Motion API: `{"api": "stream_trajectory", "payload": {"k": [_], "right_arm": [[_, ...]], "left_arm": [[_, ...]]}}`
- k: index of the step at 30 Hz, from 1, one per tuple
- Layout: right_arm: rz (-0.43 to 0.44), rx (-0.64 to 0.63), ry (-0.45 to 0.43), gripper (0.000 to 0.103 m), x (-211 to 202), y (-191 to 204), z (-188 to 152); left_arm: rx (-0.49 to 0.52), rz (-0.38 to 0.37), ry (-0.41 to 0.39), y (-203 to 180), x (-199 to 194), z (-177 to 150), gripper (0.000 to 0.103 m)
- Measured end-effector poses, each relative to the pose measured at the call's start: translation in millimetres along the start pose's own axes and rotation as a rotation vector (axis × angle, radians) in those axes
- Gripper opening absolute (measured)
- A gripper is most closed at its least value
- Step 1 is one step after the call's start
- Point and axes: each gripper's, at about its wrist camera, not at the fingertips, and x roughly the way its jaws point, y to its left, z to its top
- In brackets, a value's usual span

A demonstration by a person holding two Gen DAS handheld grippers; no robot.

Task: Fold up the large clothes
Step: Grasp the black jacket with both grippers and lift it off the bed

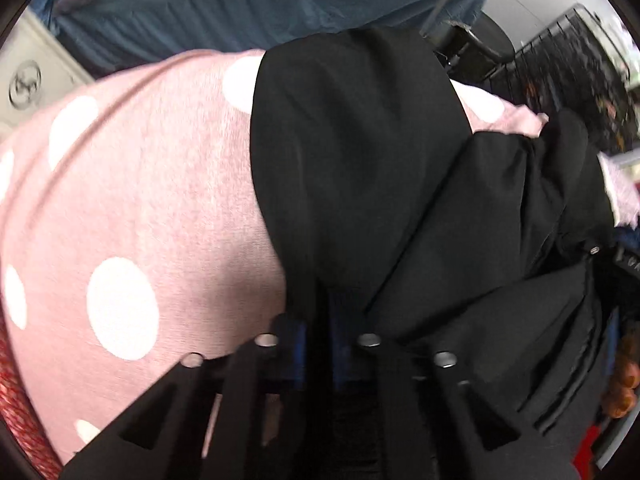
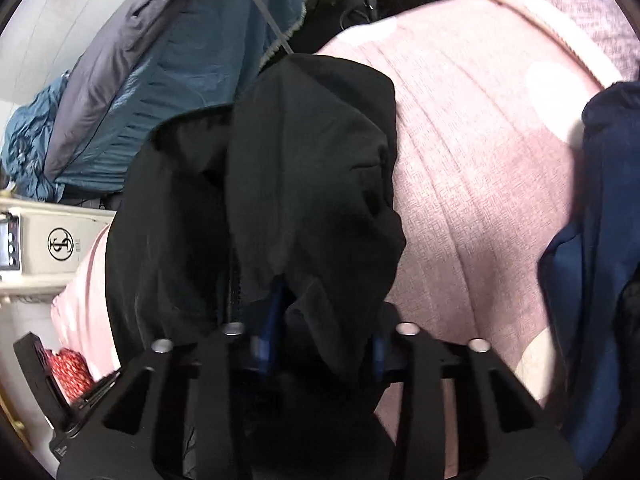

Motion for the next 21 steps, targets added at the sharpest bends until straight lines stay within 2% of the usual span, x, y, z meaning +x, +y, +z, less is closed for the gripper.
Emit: {"api": "stream_trajectory", "payload": {"k": [2, 4, 8, 10, 15, 20, 21], "right_arm": [[0.008, -0.018, -0.018, 0.014, -10, 5, -4], [0.025, -0.051, -0.05, 0.011, -29, 12, -11], [0.049, -0.144, -0.119, 0.008, -72, 25, -36], [0.086, -0.183, -0.164, 0.008, -108, 27, -55], [0.219, -0.276, -0.259, 0.007, -201, 29, -99], [0.342, -0.364, -0.327, 0.007, -286, 20, -152], [0.384, -0.385, -0.344, 0.007, -305, 17, -164]], "left_arm": [[-0.007, -0.002, -0.021, 0, -7, -4, 0.002], [-0.013, -0.026, -0.039, 1, -18, -6, 0.002], [0.049, -0.043, -0.123, -11, -61, -27, 0.002], [0.074, -0.059, -0.177, -12, -90, -44, 0.002], [0.073, -0.102, -0.3, -6, -167, -99, 0.002], [0.057, -0.093, -0.485, 19, -270, -182, 0.002], [0.053, -0.1, -0.511, 25, -283, -191, 0.002]]}}
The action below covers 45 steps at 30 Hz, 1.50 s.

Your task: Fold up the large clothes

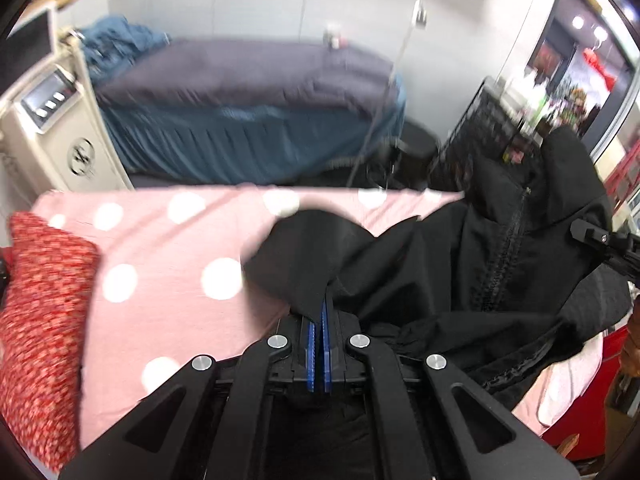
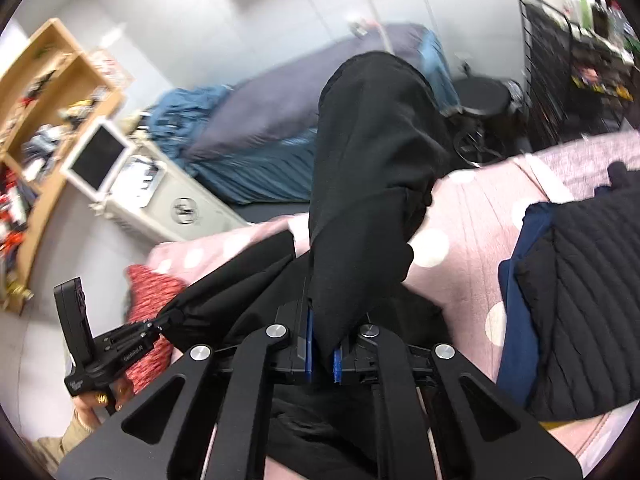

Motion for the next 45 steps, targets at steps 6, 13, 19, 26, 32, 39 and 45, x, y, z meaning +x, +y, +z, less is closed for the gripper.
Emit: {"api": "stream_trajectory", "payload": {"k": [6, 13, 19, 26, 32, 39, 45], "right_arm": [[0.217, -0.053, -0.102, 0.007, -97, 32, -20], [0.439, -0.152, -0.281, 0.006, -215, 69, -19], [0.616, -0.267, -0.423, 0.006, -280, 105, 14], [0.456, -0.168, -0.295, 0.007, -167, 111, 84], [0.137, 0.113, -0.089, 0.081, -1, 62, 85], [-0.225, 0.078, 0.205, 0.081, 97, 5, -35], [-0.414, -0.116, 0.469, 0.081, 121, -23, -172]], "left_arm": [[-0.005, 0.02, -0.161, -18, -111, -25, 0.002], [-0.033, -0.025, -0.432, -44, -241, -44, 0.002], [-0.065, -0.061, -0.632, -57, -321, -45, 0.002], [-0.191, 0.052, -0.604, -26, -294, -21, 0.002], [-0.193, 0.346, -0.348, 39, -138, -13, 0.005], [-0.342, 0.331, 0.045, 97, 4, -86, 0.081], [-0.393, 0.346, 0.206, 113, 39, -141, 0.089]]}}
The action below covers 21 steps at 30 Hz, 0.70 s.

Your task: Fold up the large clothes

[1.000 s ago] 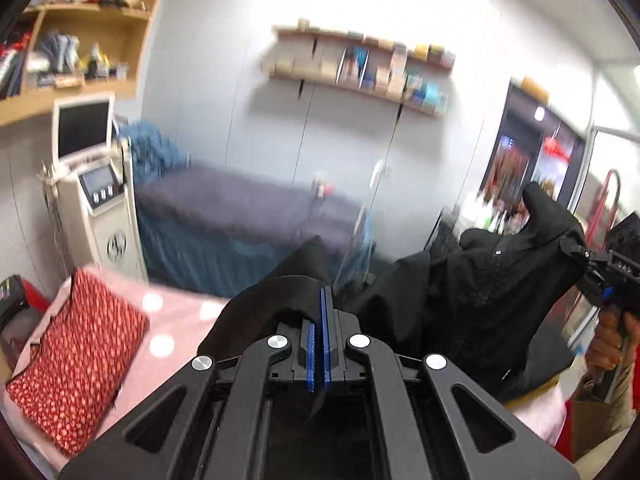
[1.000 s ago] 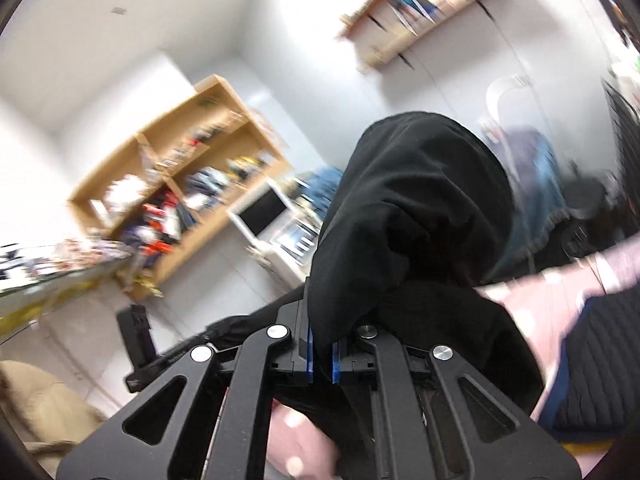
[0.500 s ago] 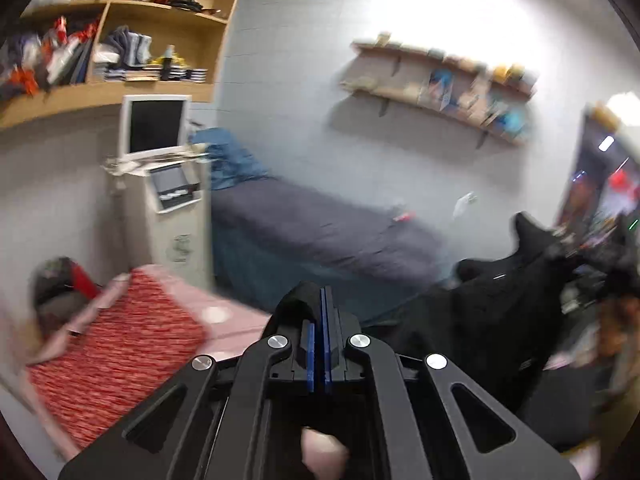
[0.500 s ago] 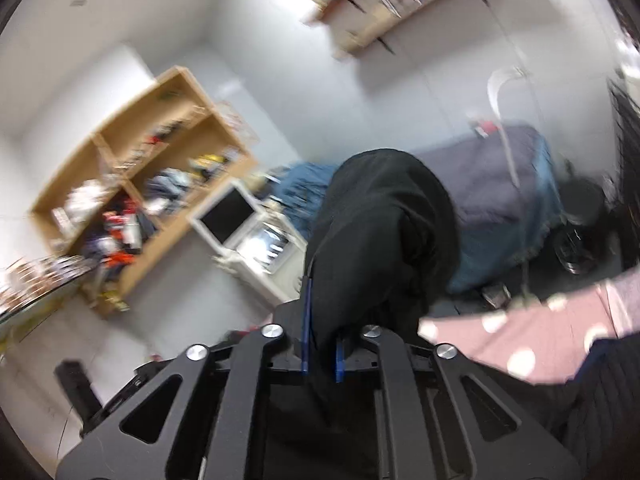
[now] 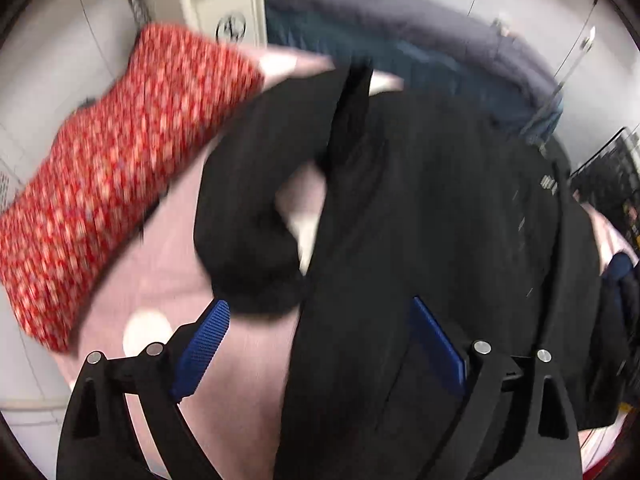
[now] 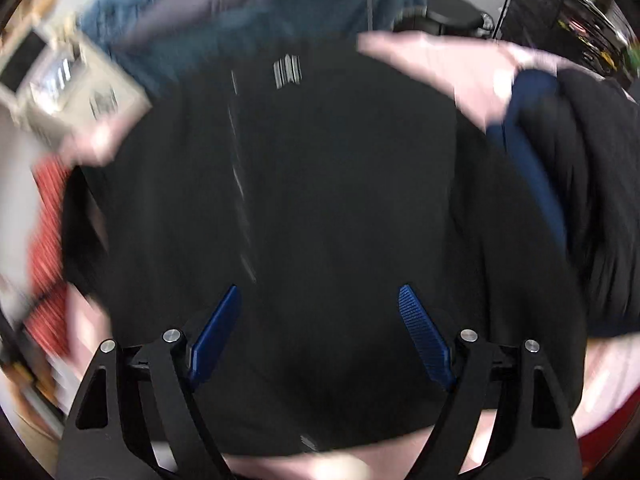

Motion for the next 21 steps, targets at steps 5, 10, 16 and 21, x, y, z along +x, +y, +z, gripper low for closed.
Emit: {"api": "stream_trajectory", "payload": {"k": [5, 10, 16, 21], "right_arm": [[-0.11, -0.365, 0.046, 0.081, 20, 52, -71], [-0.228, -0.62, 0.06, 0.081, 47, 87, -103], [-0.226, -0.666, 0.065, 0.025, 54, 85, -104], [-0.138, -0.461, -0.042, 0.016, -2, 44, -72]], "left_arm": [[-0.032, 0.004, 0.091, 11, 30, -25, 0.089], [-0.004, 0.011, 0.131, 5, 42, -29, 0.089], [0.026, -0.01, 0.109, -8, 37, -31, 0.092], [0.044, 0.007, 0.105, -15, 31, -40, 0.092]]}}
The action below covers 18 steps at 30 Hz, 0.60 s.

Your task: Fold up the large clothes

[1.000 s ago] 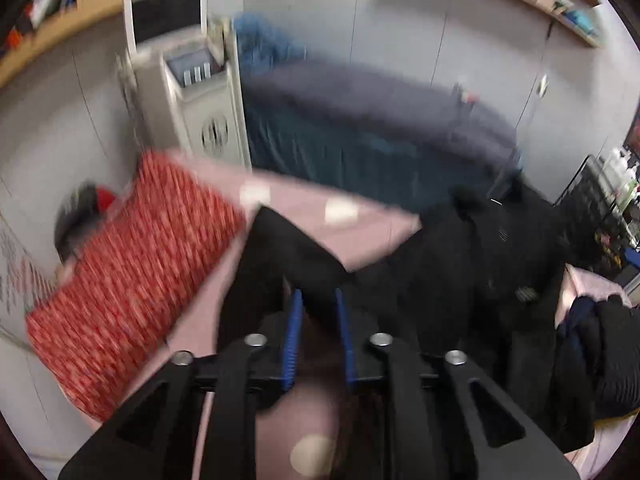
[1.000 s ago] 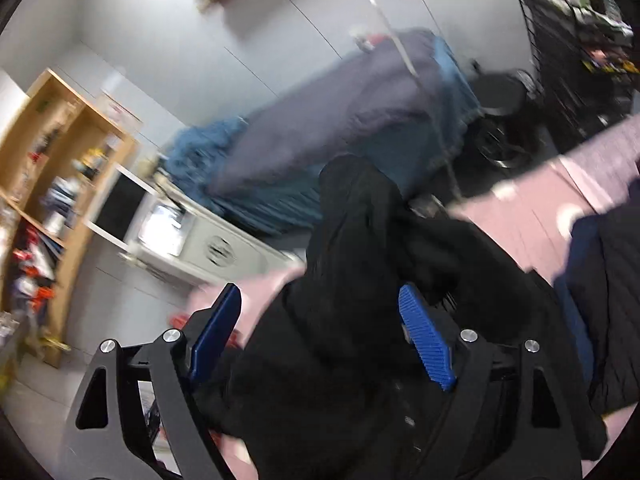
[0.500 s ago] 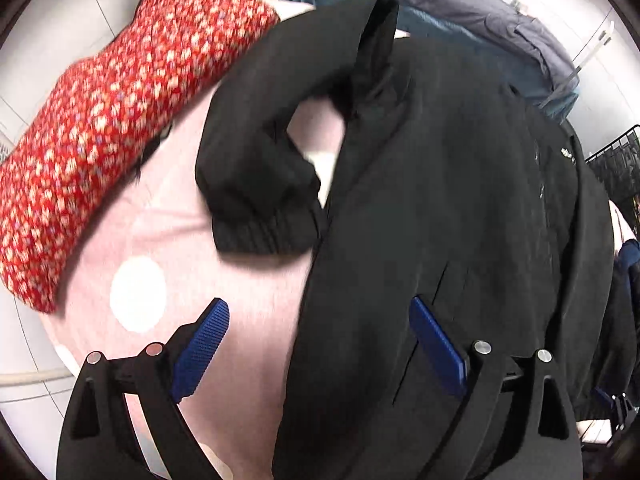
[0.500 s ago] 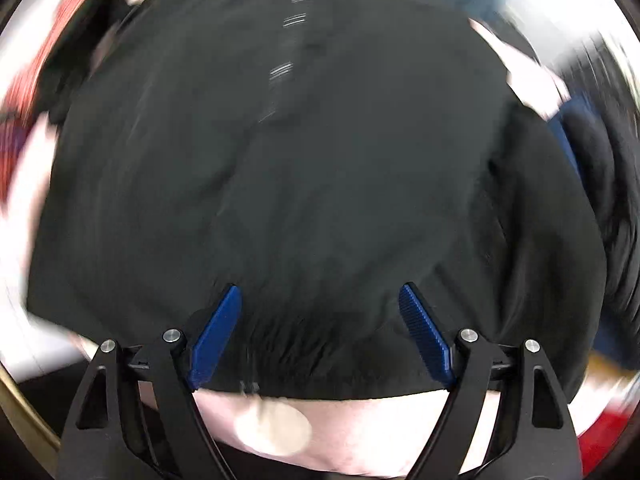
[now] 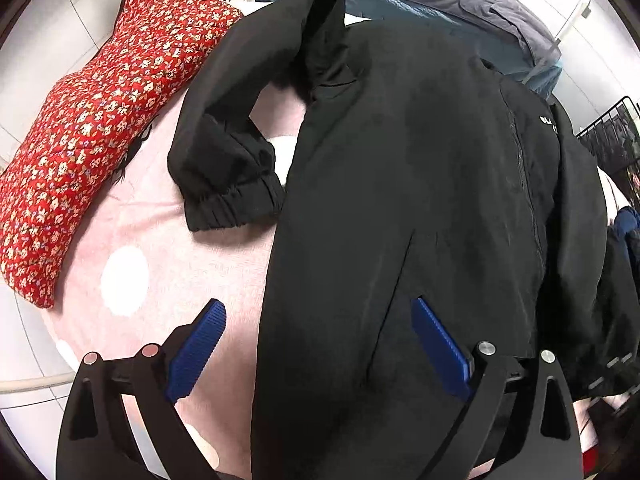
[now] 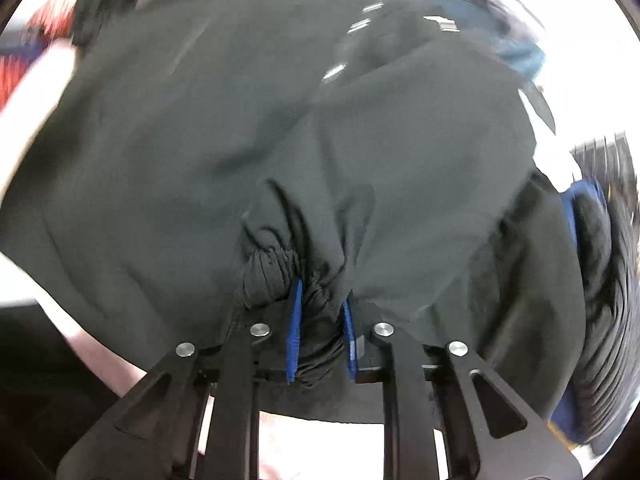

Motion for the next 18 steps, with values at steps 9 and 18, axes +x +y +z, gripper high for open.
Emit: {"api": "stream_trajectory", "payload": {"k": [9, 18], "right_arm": [[-0.172, 0.389, -0.281, 0.015, -126, -219, 44], [-0.391, 0.732, -0.257, 0.019, -125, -422, 73]], "left_arm": [[0.006, 0.055, 0.017, -3, -5, -19, 0.092], [-0.051, 0.103, 0.015, 12, -14, -36, 0.092]]}}
